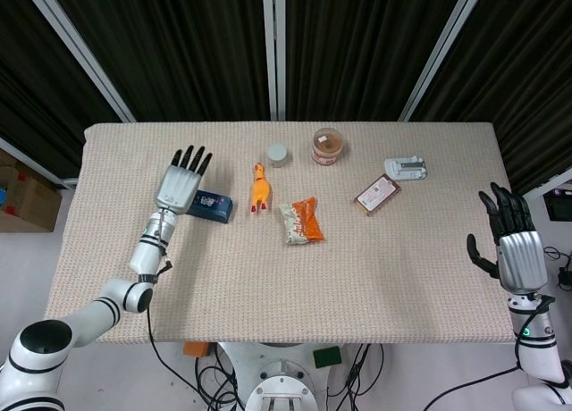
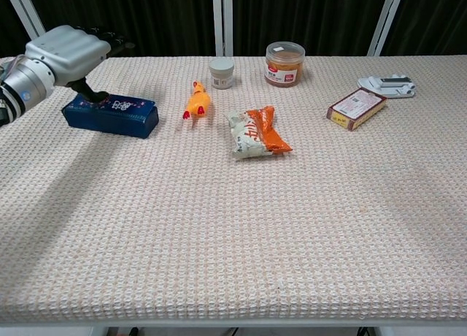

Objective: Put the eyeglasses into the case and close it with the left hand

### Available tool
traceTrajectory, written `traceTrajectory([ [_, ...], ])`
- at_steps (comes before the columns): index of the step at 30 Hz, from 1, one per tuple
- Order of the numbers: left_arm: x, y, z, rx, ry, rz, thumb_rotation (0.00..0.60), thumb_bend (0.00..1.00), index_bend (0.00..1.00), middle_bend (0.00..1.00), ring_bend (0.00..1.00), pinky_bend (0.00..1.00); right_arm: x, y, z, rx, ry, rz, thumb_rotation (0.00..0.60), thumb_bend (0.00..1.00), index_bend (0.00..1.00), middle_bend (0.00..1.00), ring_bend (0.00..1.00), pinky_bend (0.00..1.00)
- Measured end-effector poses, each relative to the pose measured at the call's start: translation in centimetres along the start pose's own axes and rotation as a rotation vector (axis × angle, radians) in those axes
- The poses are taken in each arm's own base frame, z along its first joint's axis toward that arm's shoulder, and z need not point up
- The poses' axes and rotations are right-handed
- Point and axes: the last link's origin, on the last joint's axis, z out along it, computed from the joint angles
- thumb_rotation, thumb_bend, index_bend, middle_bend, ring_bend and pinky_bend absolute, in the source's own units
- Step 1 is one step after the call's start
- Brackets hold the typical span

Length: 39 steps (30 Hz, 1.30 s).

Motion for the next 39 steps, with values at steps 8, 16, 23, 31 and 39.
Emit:
traceTrajectory([
  [8,-0.7,0.3,0.6,0.005,-0.022,-0.006,0.600,0.13,0.00,0.01,0.00,0.14,0.0,0.3,0.0,-0.007,-0.002,0.000,0.600,0.53,0.00,0.00,0.00,0.00],
  [16,0.4,-0.6,-0.3,0.013,0.041,-0.028,0.600,0.14,0.00,0.01,0.00,0.14,0.1,0.1,-0.1,0.000,0.005,0.004,0.600,0.53,0.00,0.00,0.00,0.00],
  [23,1.8,-2.0,-3.5,-0.009,0.065,-0.096,0.600,0.14,0.02,0.02,0.00,0.14,0.2,0.0,-0.6,0.000,0.005,0.002,0.600,0.53,0.00,0.00,0.00,0.00],
  [31,2.3,-7.8,-13.6,0.090,0.050,-0.215,0.313,0.12,0.04,0.02,0.00,0.14,0.3,1.3,-2.1,-0.055,-0.073,-0.065,0.600,0.52,0.00,0.00,0.00,0.00],
  [39,0.4,-11.7,-25.2,0.217,-0.072,-0.368,0.000,0.12,0.04,0.02,0.00,0.14,1.1,2.8,-5.1,-0.169,-0.269,-0.237,0.600,0.51,0.00,0.00,0.00,0.00],
])
